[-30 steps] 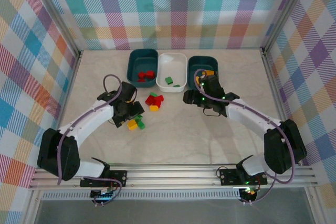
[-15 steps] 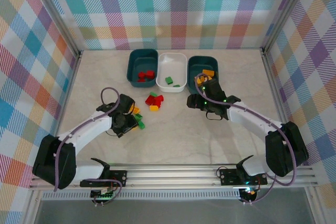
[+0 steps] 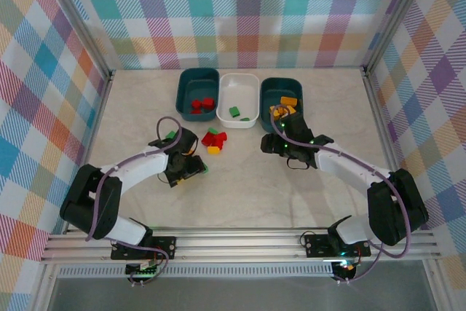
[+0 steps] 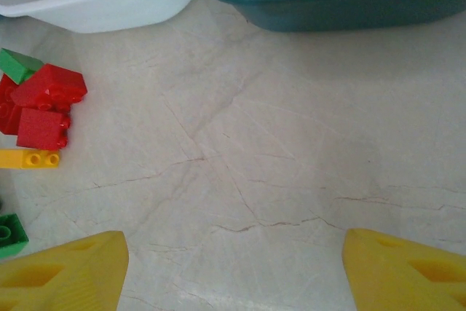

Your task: Sort the legos into containers by color

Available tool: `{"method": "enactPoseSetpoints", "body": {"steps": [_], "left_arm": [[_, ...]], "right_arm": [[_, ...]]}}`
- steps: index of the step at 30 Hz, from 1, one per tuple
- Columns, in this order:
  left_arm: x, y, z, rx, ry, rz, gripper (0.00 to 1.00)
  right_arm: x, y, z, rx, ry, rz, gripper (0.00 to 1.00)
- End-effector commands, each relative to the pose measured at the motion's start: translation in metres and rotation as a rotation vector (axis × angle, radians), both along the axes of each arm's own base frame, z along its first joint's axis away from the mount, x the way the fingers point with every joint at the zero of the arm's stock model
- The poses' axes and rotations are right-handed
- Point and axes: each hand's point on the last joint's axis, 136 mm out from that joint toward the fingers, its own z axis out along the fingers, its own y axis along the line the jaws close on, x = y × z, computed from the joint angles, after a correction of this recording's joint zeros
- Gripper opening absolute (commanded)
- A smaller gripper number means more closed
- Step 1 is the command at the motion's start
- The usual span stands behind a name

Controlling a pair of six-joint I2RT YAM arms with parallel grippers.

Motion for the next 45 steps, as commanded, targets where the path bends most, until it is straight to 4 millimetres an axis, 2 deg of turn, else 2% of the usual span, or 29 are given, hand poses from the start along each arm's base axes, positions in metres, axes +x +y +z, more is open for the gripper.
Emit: {"method": "enactPoseSetpoints", "body": {"steps": [1, 9, 15, 21, 24, 33, 39, 42, 45], "left_arm": [[0.006, 0.008, 0.001, 0.08, 0.005, -0.012, 0.81], [0.001, 0.013, -0.014, 0.105, 0.056, 0.014, 0.67], [-0.007, 0.024, -0.013, 0.131, 0.061, 0.027, 0.63], [-0.011, 0.029, -0.014, 0.135, 0.056, 0.022, 0.53], [-0.008, 0.031, -0.016, 0.126, 0.051, 0.021, 0.52], [0.009, 0.044, -0.009, 0.127, 0.036, 0.024, 0.58], [0.016, 0.051, -0.01, 0.134, 0.038, 0.028, 0.74], [0.02, 0.054, -0.011, 0.132, 0.039, 0.037, 0.74], [0.024, 0.056, -0.012, 0.126, 0.032, 0.04, 0.71]], "right_arm": [[0.001, -0.003, 0.003, -0.004, -0.022, -0.004, 0.78], [-0.002, -0.007, 0.001, -0.02, -0.026, -0.004, 0.78], [-0.004, -0.008, -0.004, -0.02, -0.018, -0.003, 0.78], [-0.003, -0.008, -0.009, -0.021, -0.017, -0.008, 0.78], [-0.004, -0.007, -0.013, -0.02, -0.006, -0.008, 0.78], [-0.001, -0.008, -0.018, -0.027, -0.005, -0.013, 0.78], [0.005, -0.006, -0.02, -0.049, 0.007, -0.002, 0.78], [0.011, -0.006, -0.013, -0.045, -0.004, -0.005, 0.78], [0.016, -0.005, -0.002, -0.041, -0.024, -0.004, 0.78]]}}
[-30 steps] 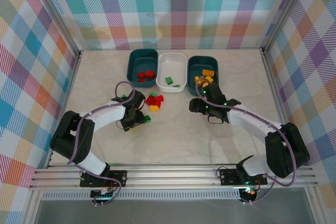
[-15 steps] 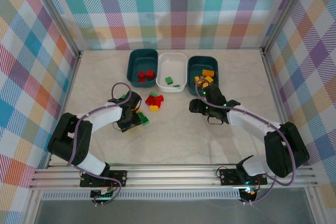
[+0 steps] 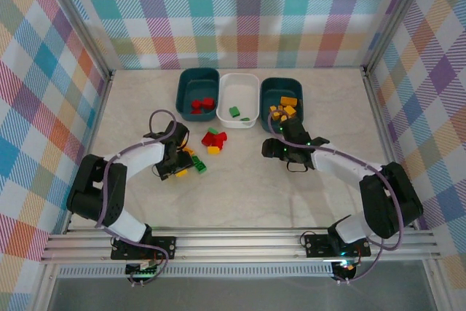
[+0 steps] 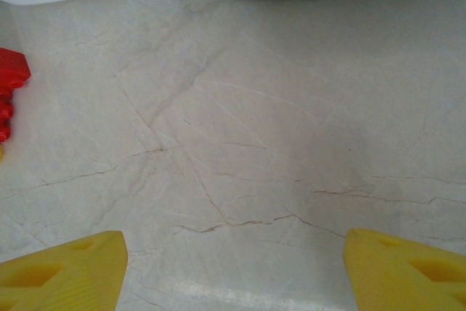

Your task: Sort the legos into containers by color

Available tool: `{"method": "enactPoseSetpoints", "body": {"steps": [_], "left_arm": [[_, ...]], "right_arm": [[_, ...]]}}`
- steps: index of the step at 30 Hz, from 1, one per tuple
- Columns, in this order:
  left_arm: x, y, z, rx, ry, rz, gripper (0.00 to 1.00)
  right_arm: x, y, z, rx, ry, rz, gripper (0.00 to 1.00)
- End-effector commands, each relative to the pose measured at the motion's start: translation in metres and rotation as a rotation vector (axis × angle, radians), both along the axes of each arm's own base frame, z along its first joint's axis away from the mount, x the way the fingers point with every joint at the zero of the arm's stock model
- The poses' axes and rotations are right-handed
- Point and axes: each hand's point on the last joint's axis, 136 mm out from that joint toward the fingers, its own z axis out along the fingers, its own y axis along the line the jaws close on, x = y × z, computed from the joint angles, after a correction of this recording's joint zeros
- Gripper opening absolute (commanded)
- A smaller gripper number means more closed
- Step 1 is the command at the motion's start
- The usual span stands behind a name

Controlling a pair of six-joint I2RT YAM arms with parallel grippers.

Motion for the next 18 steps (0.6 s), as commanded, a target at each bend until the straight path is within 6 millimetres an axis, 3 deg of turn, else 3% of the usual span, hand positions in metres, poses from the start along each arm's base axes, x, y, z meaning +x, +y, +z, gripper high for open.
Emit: {"method": "enactPoseSetpoints", "body": {"steps": [1, 8, 13, 15, 18], "left_arm": [[0.008, 0.004, 0.002, 0.003, -0.003, -0.003, 0.66], [0.012, 0.005, -0.003, -0.005, 0.009, -0.014, 0.43], [0.011, 0.005, 0.004, -0.005, -0.001, -0.022, 0.36], [0.012, 0.004, 0.015, -0.014, -0.021, -0.021, 0.33], [0.022, -0.006, 0.058, -0.052, -0.123, -0.035, 0.32]], "right_arm": [[0.016, 0.002, 0.027, 0.006, -0.064, 0.006, 0.78], [0.025, -0.012, 0.054, 0.017, -0.117, -0.026, 0.78], [0.032, -0.033, 0.075, 0.031, -0.159, -0.081, 0.79], [0.035, -0.045, 0.083, 0.029, -0.164, -0.118, 0.79], [0.042, -0.074, 0.093, 0.021, -0.157, -0.232, 0.79]]}}
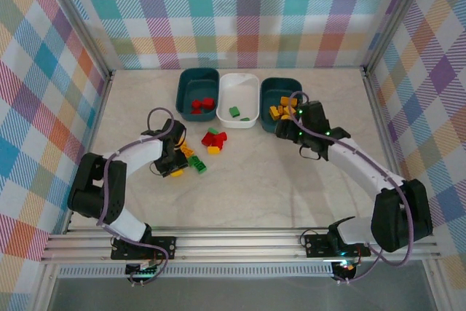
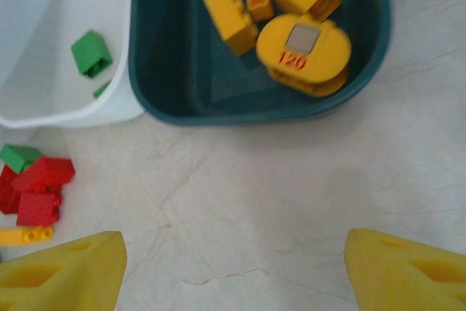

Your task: Sort the legos into containers by color

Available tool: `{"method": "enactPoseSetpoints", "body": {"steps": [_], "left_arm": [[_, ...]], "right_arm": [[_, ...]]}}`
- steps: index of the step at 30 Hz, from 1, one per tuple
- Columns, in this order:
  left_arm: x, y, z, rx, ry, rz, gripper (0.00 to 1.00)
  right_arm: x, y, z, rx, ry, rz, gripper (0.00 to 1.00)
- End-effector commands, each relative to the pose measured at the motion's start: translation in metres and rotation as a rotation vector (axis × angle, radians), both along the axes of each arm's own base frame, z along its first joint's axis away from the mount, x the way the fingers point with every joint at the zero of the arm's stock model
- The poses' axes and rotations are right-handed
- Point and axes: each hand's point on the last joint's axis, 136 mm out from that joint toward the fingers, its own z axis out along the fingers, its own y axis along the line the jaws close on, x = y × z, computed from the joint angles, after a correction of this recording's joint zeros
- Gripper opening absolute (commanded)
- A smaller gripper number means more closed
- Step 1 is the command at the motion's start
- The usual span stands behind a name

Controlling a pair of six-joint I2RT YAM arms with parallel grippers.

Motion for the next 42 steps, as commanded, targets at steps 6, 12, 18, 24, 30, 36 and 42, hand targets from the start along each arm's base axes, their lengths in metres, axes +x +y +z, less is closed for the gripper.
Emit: {"method": "enactPoseSetpoints", "body": {"steps": [6, 12, 18, 24, 30, 36, 42], "left_arm": [[0.061, -0.069, 0.13, -0.175, -0.292, -0.163, 0.32], [0.111, -0.19, 0.167, -0.36, -0.39, -0.434, 0.3], [0.144, -0.314, 0.165, -0.524, -0.429, -0.678, 0.31], [0.178, -0.374, 0.143, -0.545, -0.42, -0.722, 0.35], [0.192, -0.387, 0.113, -0.562, -0.401, -0.688, 0.41], [0.2, -0.388, 0.121, -0.55, -0.446, -0.672, 0.68], [0.2, -0.378, 0.139, -0.52, -0.469, -0.653, 0.85]], "right_arm": [[0.009, -0.08, 0.015, 0.103, -0.018, -0.325, 0.83], [0.002, -0.084, -0.013, 0.195, 0.057, -0.361, 0.82], [-0.01, -0.096, -0.019, 0.192, 0.032, -0.4, 0.83], [-0.021, -0.098, -0.017, 0.186, 0.03, -0.384, 0.84], [-0.025, -0.098, -0.013, 0.183, 0.02, -0.37, 0.85], [-0.023, -0.095, -0.006, 0.182, 0.003, -0.337, 0.85], [-0.027, -0.095, -0.009, 0.172, 0.011, -0.33, 0.85]]}}
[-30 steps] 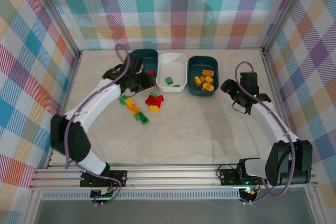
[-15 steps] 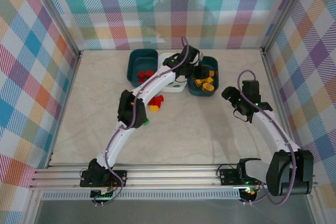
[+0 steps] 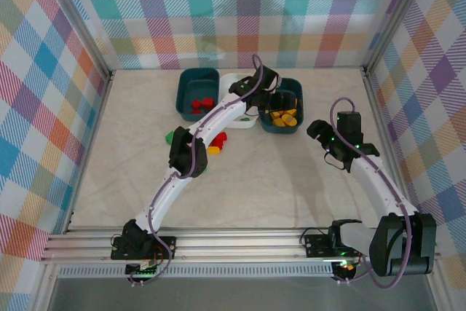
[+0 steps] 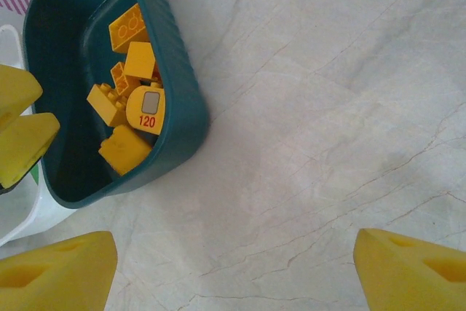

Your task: Sort the legos into containers by color

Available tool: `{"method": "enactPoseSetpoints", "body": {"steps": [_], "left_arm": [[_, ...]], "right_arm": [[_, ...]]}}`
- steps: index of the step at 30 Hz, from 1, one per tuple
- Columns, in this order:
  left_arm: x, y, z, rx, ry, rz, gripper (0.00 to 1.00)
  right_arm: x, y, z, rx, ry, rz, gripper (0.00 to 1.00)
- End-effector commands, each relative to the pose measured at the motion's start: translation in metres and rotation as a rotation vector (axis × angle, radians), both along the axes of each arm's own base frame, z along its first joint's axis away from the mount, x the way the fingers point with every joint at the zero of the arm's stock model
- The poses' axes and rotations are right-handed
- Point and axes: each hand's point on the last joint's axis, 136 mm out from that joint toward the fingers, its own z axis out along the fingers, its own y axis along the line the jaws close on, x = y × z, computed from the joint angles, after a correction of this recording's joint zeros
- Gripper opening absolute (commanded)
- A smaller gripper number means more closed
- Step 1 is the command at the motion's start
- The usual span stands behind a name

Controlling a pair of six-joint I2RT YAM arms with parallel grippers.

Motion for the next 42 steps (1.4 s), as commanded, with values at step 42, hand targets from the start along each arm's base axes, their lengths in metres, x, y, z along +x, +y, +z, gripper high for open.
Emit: {"method": "enactPoseSetpoints", "body": {"steps": [42], "left_arm": [[-0.126, 0.261, -0.12, 0.709, 0.219, 0.247, 0.55]], "right_arm": [[0.008, 0.078, -0.047, -0.075, 0.081, 0.27, 0.84]]}}
